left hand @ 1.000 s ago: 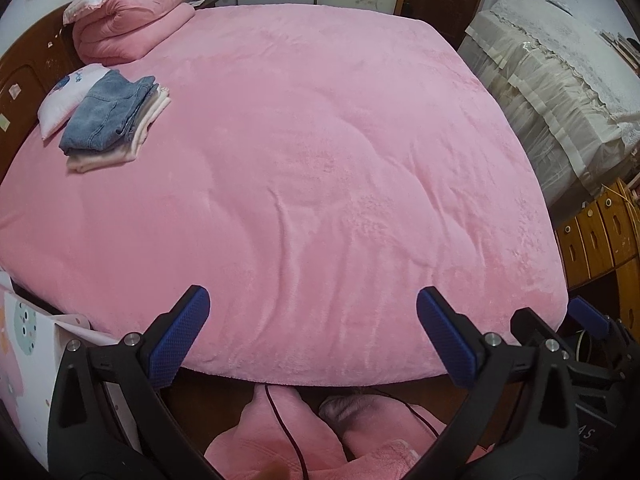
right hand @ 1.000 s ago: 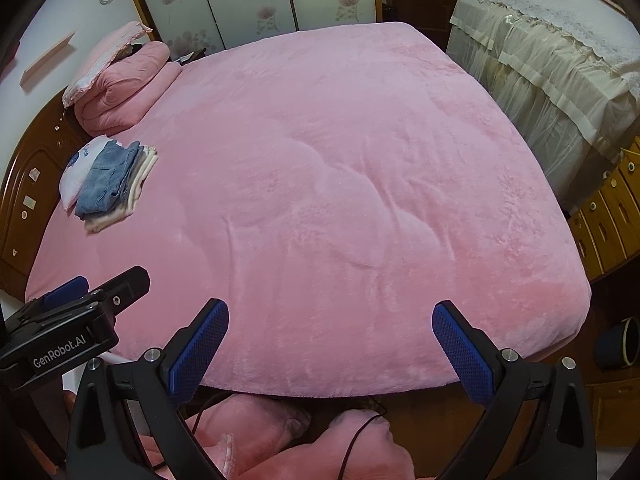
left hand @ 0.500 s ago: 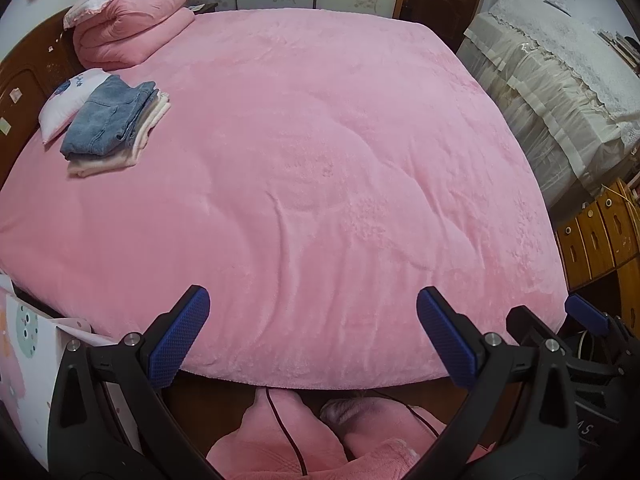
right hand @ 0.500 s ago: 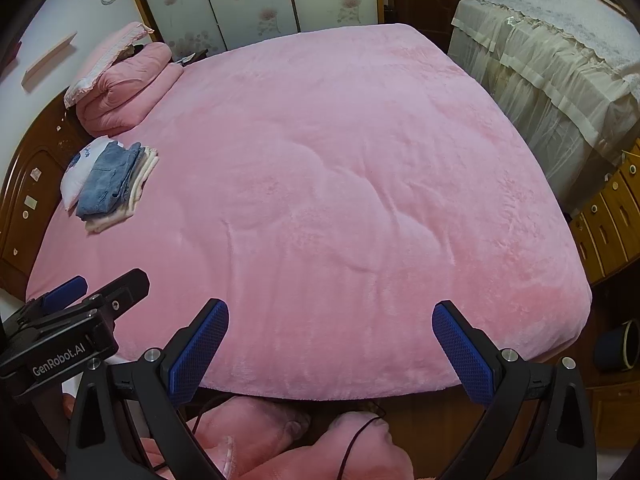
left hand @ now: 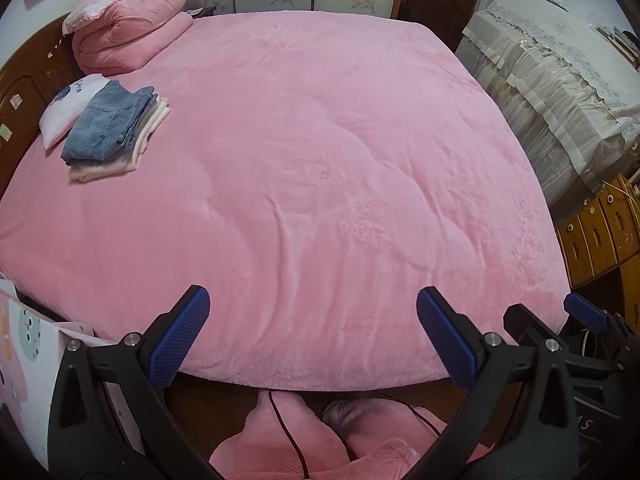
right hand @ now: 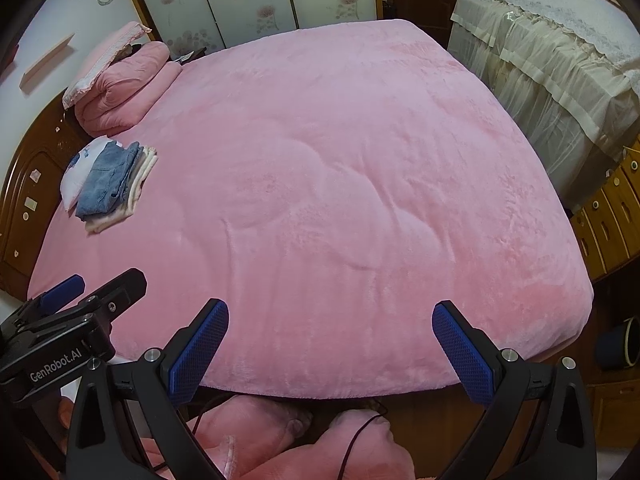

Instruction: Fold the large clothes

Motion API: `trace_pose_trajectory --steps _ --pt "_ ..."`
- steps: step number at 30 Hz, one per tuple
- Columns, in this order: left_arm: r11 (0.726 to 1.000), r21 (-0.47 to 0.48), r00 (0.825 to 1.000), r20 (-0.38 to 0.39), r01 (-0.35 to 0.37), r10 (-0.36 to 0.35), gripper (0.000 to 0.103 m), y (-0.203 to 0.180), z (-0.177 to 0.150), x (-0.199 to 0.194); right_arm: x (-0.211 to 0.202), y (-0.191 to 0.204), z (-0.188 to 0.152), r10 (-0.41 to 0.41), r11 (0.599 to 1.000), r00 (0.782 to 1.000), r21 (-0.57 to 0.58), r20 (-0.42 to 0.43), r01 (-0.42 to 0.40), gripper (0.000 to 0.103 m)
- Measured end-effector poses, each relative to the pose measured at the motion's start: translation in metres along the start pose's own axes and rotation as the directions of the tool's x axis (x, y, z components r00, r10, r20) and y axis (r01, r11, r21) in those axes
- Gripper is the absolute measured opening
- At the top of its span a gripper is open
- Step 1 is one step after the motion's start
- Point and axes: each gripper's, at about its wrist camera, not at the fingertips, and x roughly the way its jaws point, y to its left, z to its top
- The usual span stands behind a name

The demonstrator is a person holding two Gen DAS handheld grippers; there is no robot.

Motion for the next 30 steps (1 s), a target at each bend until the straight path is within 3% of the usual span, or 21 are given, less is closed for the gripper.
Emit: trace_pose_trajectory --steps 30 --pt "0.999 0.028 0.999 -0.014 -0.038 0.039 0.102 -0.003 0.007 -0.002 0.005 -0.006 0.003 0.0 1.0 1.0 -0.003 -0.022 0.0 0.103"
